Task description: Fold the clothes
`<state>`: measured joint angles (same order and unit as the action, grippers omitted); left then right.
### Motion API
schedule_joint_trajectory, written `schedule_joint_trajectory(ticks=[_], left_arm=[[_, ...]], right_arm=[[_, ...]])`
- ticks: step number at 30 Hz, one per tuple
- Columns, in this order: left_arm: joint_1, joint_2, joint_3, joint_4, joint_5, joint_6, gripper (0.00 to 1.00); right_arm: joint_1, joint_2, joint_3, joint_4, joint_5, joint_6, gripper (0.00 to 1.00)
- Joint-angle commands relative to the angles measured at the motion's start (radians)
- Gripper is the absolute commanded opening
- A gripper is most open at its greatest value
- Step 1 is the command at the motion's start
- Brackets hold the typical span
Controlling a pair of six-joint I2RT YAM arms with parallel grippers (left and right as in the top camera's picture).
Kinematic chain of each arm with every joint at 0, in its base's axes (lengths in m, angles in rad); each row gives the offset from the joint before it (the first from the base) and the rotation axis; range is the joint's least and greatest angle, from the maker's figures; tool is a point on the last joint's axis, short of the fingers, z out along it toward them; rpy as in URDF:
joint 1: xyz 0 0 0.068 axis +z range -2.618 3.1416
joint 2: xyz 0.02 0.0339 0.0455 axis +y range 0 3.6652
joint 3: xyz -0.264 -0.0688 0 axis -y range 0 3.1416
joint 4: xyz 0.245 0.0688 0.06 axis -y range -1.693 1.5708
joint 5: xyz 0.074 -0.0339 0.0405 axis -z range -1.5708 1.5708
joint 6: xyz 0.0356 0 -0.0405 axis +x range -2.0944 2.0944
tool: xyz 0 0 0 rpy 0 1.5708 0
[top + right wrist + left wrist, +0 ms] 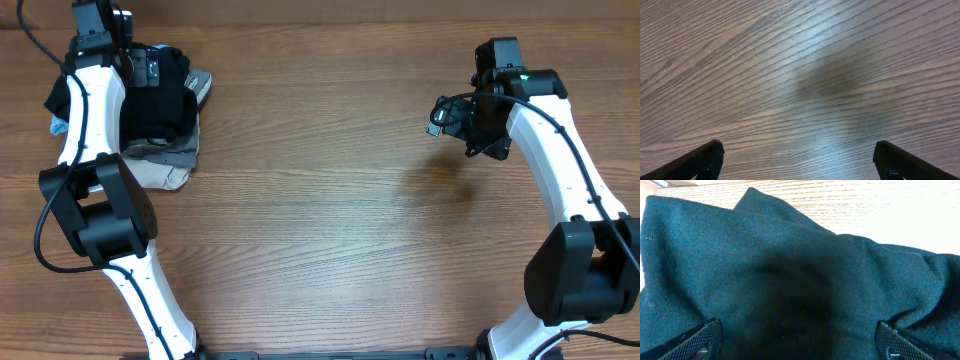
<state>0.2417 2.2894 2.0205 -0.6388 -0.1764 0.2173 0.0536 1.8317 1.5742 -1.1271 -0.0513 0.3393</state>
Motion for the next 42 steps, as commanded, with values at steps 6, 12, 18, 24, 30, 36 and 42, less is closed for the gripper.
schedule_joint_trajectory(ticks=[6,12,18,24,30,36,42], left_arm=[[0.000,-0.102,-0.043,-0.099,-0.010,0.001,1.00],[-0.007,-0.275,-0.043,-0.130,-0.003,-0.090,1.00],[-0.007,-0.410,-0.043,-0.205,0.256,-0.193,1.00],[-0.007,-0.413,-0.044,-0.299,0.518,-0.203,1.00],[-0.007,-0.394,-0.049,-0.324,0.526,-0.251,1.00],[-0.006,-0.394,-0.049,-0.326,0.513,-0.251,1.00],[-0.006,-0.394,-0.049,-0.326,0.513,-0.251,1.00]], right_arm=[[-0.005,-0.035,0.088,-0.013,0.010,-0.039,1.00],[-0.005,-0.094,0.228,-0.043,0.048,-0.060,1.00],[-0.005,-0.185,0.398,-0.155,0.059,-0.131,1.00],[-0.005,-0.292,0.466,-0.248,0.058,-0.130,1.00],[-0.005,-0.433,0.471,-0.357,0.059,-0.131,1.00],[-0.004,-0.555,0.470,-0.414,0.058,-0.130,1.00],[-0.004,-0.587,0.470,-0.443,0.058,-0.130,1.00]])
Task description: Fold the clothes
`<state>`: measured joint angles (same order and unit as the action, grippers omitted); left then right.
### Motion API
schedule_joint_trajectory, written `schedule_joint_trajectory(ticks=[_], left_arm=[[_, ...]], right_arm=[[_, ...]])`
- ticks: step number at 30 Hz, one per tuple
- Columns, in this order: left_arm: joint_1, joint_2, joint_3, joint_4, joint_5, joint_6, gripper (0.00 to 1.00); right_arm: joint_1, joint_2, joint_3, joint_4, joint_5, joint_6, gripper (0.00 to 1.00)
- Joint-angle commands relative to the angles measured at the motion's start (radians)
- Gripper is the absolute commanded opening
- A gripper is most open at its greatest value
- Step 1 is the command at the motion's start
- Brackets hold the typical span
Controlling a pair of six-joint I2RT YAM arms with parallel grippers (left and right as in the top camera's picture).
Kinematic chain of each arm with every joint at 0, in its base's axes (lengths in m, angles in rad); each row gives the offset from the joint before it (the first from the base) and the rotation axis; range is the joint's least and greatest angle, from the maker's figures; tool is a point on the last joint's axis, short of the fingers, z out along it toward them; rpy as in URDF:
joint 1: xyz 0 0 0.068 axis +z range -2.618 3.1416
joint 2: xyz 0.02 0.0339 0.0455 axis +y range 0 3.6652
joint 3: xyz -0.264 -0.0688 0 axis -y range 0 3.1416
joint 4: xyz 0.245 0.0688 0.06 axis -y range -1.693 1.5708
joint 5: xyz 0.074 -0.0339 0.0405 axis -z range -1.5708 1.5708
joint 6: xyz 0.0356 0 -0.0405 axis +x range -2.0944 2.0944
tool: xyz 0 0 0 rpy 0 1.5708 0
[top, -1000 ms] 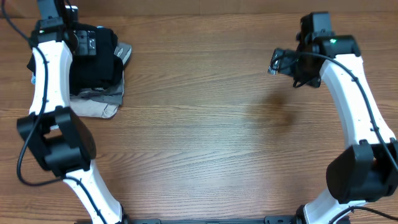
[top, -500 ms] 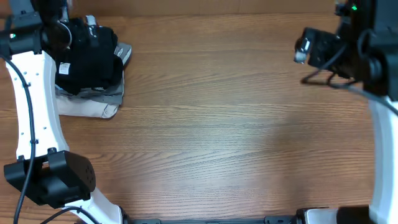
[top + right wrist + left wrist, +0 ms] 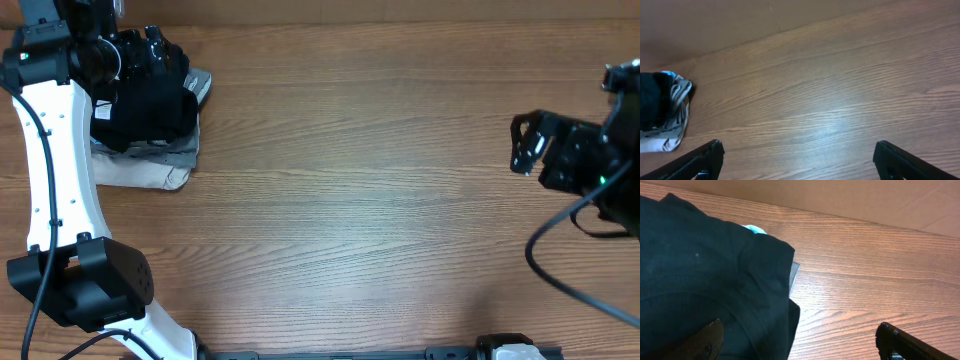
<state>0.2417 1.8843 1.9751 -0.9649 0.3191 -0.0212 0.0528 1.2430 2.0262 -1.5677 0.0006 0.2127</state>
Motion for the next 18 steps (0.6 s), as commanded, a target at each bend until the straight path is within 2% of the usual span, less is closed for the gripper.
schedule_joint_trajectory(ticks=[1,18], left_arm=[[-0.006,0.011,-0.003,0.000,0.018,-0.012,1.00],[-0.006,0.011,-0.003,0.000,0.018,-0.012,1.00]], right_arm=[[-0.004,0.002,0.018,-0.007,0.006,-0.004,1.00],[-0.004,0.043,0.003,0.009,0.007,-0.009,1.00]])
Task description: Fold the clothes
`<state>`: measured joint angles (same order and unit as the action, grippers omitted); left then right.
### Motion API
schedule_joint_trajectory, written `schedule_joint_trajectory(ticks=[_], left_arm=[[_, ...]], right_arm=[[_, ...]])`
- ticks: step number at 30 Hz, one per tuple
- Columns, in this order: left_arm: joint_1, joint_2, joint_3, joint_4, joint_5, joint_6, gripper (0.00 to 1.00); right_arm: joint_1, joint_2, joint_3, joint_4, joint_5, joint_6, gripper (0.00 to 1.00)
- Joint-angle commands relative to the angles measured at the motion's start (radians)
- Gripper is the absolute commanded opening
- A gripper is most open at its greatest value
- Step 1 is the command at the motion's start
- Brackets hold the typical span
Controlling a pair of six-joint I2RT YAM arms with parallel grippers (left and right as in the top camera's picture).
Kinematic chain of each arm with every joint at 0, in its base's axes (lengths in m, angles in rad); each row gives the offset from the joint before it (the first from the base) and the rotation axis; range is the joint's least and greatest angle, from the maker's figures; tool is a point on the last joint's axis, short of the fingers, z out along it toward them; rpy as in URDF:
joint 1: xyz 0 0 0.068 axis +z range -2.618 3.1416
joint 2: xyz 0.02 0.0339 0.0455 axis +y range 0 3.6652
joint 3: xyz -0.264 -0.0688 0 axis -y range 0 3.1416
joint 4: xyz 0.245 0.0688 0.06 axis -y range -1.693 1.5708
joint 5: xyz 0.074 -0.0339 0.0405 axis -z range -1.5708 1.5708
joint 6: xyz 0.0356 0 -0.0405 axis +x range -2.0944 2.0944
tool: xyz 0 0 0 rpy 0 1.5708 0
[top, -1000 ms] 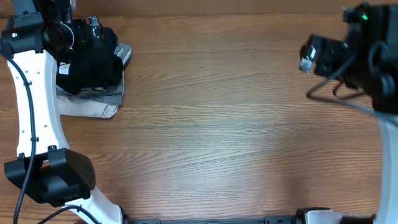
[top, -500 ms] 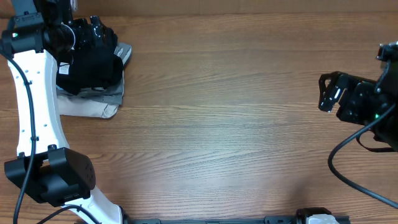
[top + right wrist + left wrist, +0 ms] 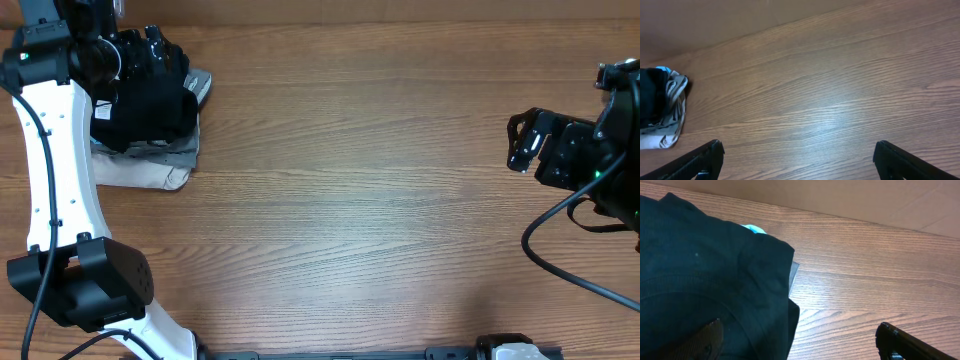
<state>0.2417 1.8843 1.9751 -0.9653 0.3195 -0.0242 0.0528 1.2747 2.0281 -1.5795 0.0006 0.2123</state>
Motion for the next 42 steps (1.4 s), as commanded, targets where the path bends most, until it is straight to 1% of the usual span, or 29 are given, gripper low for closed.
schedule_joint_trajectory(ticks=[1,2,3,5,6,7,9,19,25,27,29,32,40,42], left_arm=[[-0.006,0.011,-0.003,0.001,0.017,-0.009,1.00],[-0.006,0.011,-0.003,0.001,0.017,-0.009,1.00],[-0.006,0.011,-0.003,0.000,0.017,-0.009,1.00],[-0.006,0.011,-0.003,0.001,0.017,-0.009,1.00],[-0.006,0.011,-0.003,0.001,0.017,-0.009,1.00],[-0.006,0.011,-0.003,0.001,0.017,-0.009,1.00],[-0.006,0.011,-0.003,0.001,0.017,-0.009,1.00],[-0.006,0.011,-0.003,0.001,0.017,-0.009,1.00],[-0.006,0.011,-0.003,0.001,0.017,-0.009,1.00],[-0.006,0.011,-0.003,0.001,0.017,-0.009,1.00],[-0.006,0.011,-0.003,0.001,0.017,-0.009,1.00],[-0.006,0.011,-0.003,0.001,0.017,-0.009,1.00],[-0.006,0.011,-0.003,0.001,0.017,-0.009,1.00],[-0.006,0.011,-0.003,0.000,0.017,-0.009,1.00]], right_arm=[[-0.003,0.007,-0.018,0.049,0.006,-0.029,1.00],[-0.003,-0.005,-0.042,0.088,0.006,-0.054,1.00],[-0.003,-0.040,-0.116,0.193,0.006,-0.101,1.00],[-0.003,-0.099,-0.245,0.358,-0.006,-0.139,1.00],[-0.003,-0.130,-0.312,0.433,-0.006,-0.138,1.00],[-0.003,-0.187,-0.429,0.551,-0.029,-0.138,1.00],[-0.003,-0.266,-0.589,0.696,-0.058,-0.138,1.00],[-0.006,-0.648,-1.285,1.231,-0.108,-0.138,1.00],[-0.064,-0.882,-1.683,1.585,-0.178,-0.134,1.00],[-0.072,-0.962,-1.802,1.670,-0.191,-0.132,1.00],[-0.072,-1.023,-1.875,1.703,-0.189,-0.131,1.00],[-0.078,-1.113,-1.952,1.709,-0.185,-0.131,1.00],[-0.101,-1.201,-2.021,1.702,-0.172,-0.131,1.00],[-0.101,-1.210,-2.020,1.672,-0.161,-0.131,1.00]])
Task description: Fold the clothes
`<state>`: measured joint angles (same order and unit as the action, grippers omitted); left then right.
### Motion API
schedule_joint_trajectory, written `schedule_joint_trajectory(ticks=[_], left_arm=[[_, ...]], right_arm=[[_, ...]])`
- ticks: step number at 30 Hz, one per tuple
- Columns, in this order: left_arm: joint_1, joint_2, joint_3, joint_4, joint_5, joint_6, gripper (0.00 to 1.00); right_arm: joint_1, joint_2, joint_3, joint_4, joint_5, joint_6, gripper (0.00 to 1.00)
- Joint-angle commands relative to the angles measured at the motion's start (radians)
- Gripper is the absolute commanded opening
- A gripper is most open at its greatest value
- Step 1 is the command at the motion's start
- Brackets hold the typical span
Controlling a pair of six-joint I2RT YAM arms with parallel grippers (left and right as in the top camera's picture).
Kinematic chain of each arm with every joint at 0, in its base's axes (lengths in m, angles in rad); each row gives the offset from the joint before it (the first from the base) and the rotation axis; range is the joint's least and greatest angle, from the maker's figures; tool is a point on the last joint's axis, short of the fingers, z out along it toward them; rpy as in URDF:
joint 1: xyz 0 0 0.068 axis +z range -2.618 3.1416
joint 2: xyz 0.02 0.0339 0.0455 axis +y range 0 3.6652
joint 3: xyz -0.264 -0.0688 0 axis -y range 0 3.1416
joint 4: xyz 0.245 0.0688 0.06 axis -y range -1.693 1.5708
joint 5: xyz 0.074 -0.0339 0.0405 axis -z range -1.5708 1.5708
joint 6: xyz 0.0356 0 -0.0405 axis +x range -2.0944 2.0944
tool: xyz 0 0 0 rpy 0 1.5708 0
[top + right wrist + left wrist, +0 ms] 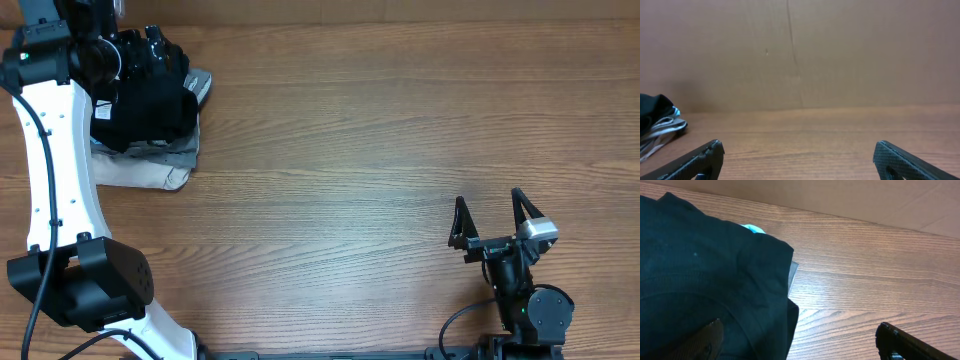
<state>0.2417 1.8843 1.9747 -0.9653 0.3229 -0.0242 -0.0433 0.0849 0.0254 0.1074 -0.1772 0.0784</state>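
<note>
A black garment lies crumpled on top of a pile of grey and beige clothes at the table's far left. My left gripper hovers at the pile's back edge and is open. In the left wrist view the black garment fills the left half, with one finger over it and the other finger over bare wood. My right gripper stands open near the front right, empty, far from the pile. Its wrist view looks level across the table and shows the pile at the far left.
A brown wall runs along the table's back edge. A bit of light blue cloth and a grey fabric edge peek out from under the black garment. Bare wooden tabletop stretches between the pile and the right arm.
My right arm has gone from raised at the table's right edge to folded low at the front right, its camera now looking level. The left arm and the pile have not changed.
At first my left gripper was open, pressed close over the black garment on the pile, and my right gripper hung open over the right middle. Then the left gripper stood back from the garment and the right arm was at the right edge. Now the right arm sits folded at the front.
</note>
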Motion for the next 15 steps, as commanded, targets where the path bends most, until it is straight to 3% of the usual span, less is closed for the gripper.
schedule_joint_trajectory(ticks=[1,15], left_arm=[[-0.006,0.011,-0.003,0.001,0.014,-0.009,1.00],[-0.006,0.011,-0.003,0.001,0.014,-0.009,1.00]], right_arm=[[-0.005,-0.024,-0.018,-0.021,0.019,0.003,1.00],[-0.005,-0.082,-0.018,-0.133,0.019,0.003,1.00]])
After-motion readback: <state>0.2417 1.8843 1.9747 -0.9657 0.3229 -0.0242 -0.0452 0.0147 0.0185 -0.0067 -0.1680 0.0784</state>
